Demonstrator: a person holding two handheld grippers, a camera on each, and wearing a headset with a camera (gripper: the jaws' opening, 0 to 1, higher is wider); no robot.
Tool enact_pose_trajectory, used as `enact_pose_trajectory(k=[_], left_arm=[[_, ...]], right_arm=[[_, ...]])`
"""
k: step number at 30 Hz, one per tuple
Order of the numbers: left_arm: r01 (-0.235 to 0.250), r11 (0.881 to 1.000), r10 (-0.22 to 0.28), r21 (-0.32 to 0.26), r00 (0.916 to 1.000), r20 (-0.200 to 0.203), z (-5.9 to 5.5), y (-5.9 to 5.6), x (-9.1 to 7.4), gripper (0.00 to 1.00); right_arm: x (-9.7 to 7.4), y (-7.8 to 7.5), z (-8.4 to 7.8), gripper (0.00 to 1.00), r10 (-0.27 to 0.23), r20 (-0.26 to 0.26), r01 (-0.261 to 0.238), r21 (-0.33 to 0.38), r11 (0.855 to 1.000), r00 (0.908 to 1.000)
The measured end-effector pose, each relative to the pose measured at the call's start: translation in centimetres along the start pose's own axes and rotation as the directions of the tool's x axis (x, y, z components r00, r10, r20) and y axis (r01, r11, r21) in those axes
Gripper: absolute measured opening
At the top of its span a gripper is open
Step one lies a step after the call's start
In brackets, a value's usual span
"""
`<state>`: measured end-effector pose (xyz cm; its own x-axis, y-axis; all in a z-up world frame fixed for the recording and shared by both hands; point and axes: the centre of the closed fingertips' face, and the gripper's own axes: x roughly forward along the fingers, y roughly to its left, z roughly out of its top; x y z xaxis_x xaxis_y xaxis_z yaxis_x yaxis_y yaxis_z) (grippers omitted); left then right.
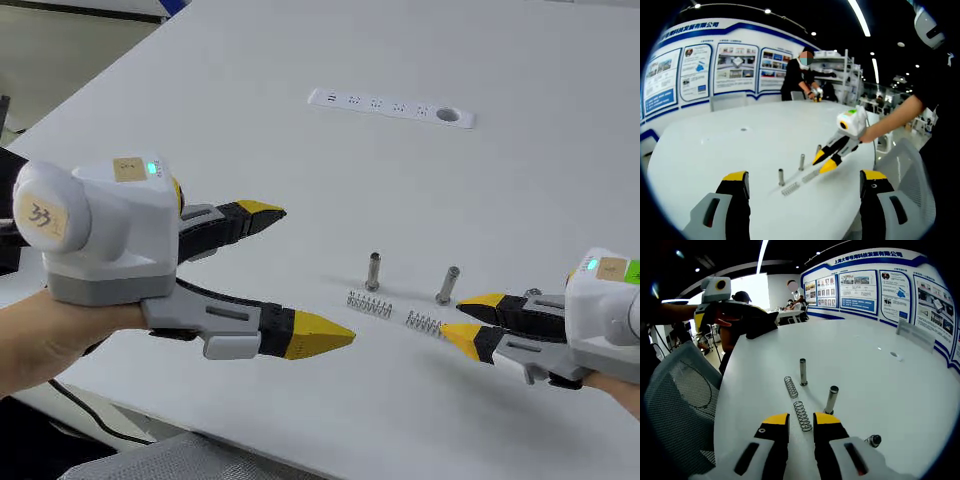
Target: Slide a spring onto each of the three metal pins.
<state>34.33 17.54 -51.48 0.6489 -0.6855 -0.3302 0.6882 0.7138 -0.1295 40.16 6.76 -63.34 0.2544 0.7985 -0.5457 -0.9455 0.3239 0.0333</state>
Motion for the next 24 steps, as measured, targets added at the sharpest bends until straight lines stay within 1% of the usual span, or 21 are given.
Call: enact_pose_trajectory(k=[3, 6, 12, 15, 16, 17, 19, 20, 21, 22, 24], left_arm=[[0.005, 1.000, -0.006, -0.005, 0.9998, -0.019, -0.6, -0.1, -0.2, 0.92], [0.005, 1.000, -0.005, -0.006, 0.9995, -0.030, -1.0, -0.1, -0.3, 0.92], [0.002, 1.000, -0.003, -0.024, 0.9994, -0.035, -1.4, 0.2, -0.3, 0.91], [0.002, 1.000, -0.003, -0.029, 0.9996, -0.029, -1.4, 0.3, -0.2, 0.90], [0.002, 0.999, -0.003, -0.032, 0.9996, -0.027, -1.4, 0.3, -0.2, 0.90], [0.001, 0.999, -0.002, -0.034, 0.9996, -0.027, -1.4, 0.3, -0.2, 0.90], [0.002, 0.999, -0.003, -0.036, 0.9996, -0.028, -1.5, 0.3, -0.1, 0.90], [0.002, 0.999, -0.003, -0.038, 0.9996, -0.029, -1.5, 0.3, 0.0, 0.90], [0.003, 0.999, -0.004, -0.039, 0.9996, -0.029, -1.5, 0.2, 0.0, 0.90], [0.003, 0.999, -0.004, -0.040, 0.9995, -0.031, -1.5, 0.2, 0.1, 0.90], [0.007, 0.999, -0.008, -0.041, 0.9995, -0.031, -1.4, 0.0, 0.2, 0.90]], right_arm=[[0.8, -0.4, -0.7, 0.20, -0.010, -0.023, 0.009, -0.009, 1.000, 0.9997], [1.3, -0.6, -1.1, 0.20, -0.009, -0.036, 0.008, -0.015, 1.000, 0.9993], [2.1, -0.5, -1.4, 0.19, 0.020, -0.050, -0.021, -0.016, 1.000, 0.9986], [2.2, -0.1, -2.0, 0.19, 0.033, -0.074, -0.035, -0.029, 0.999, 0.9967], [2.1, -0.1, -1.5, 0.19, 0.038, -0.045, -0.040, -0.055, 0.998, 0.9983], [1.8, 0.0, -1.7, 0.19, 0.040, -0.056, -0.042, -0.041, 0.998, 0.9976], [1.8, -0.1, -1.7, 0.17, 0.042, -0.052, -0.045, -0.050, 0.998, 0.9977], [1.7, 0.0, -1.7, 0.14, 0.052, -0.045, -0.055, -0.066, 0.996, 0.9976], [1.9, -0.1, -1.7, 0.12, 0.060, -0.036, -0.062, -0.060, 0.996, 0.9976], [1.8, -0.1, -1.7, 0.12, 0.052, -0.033, -0.054, -0.050, 0.997, 0.9981], [1.8, 0.1, -1.8, 0.12, 0.051, -0.029, -0.052, -0.062, 0.997, 0.9983]])
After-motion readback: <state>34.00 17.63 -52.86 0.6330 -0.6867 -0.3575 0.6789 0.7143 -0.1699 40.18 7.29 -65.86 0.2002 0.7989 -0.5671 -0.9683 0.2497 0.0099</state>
